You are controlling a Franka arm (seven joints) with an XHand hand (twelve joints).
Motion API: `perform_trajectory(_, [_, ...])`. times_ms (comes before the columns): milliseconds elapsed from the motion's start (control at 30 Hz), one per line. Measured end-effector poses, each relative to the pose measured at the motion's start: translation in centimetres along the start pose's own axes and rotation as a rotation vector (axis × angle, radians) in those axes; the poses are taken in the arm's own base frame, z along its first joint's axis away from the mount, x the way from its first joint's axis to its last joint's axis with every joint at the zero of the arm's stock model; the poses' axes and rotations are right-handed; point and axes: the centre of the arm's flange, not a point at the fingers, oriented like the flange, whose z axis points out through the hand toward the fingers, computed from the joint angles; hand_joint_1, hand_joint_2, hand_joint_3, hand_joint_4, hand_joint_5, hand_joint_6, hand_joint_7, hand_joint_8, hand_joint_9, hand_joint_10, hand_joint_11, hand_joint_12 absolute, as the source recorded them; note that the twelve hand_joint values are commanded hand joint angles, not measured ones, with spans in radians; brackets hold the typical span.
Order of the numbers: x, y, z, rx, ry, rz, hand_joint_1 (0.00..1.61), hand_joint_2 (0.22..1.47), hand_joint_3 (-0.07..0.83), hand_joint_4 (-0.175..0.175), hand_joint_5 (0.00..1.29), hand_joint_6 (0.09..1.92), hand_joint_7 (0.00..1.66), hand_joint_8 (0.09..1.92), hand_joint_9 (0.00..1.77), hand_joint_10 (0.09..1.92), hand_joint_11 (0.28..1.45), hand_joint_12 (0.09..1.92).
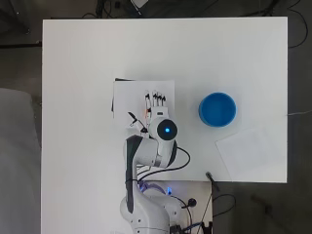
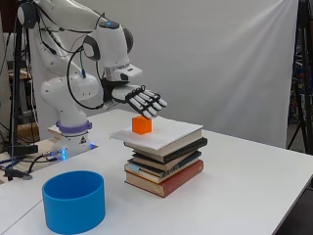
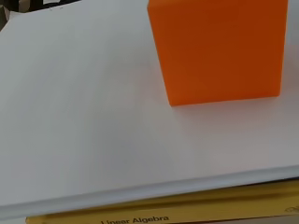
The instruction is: Teleoperate dual arm-hand system to pick and place objects
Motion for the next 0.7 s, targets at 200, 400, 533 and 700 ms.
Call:
perform_trajectory(200, [0.0,0.3,0.6,-0.001,0.017,0.014,0.14,0.90,-0.001,0.091,0.11,0.09,0.16,0.09,0.32,0.09,0.47,0.09])
perform_trajectory(400, [0.3,1.2,1.0,0.053,-0.010,0.032,0.15,0.89,-0.003,0.086,0.07,0.09,0.19,0.09,0.36,0.09,0.48,0.09])
perform_trajectory(533, [0.6,1.9,1.4,0.098,-0.036,0.044,0.15,0.90,0.001,0.093,0.13,0.09,0.22,0.09,0.39,0.09,0.49,0.09])
perform_trajectory(700, [0.8,2.5,1.9,0.129,-0.053,0.074,0.15,0.92,0.005,0.098,0.24,0.09,0.27,0.09,0.43,0.09,0.51,0.09])
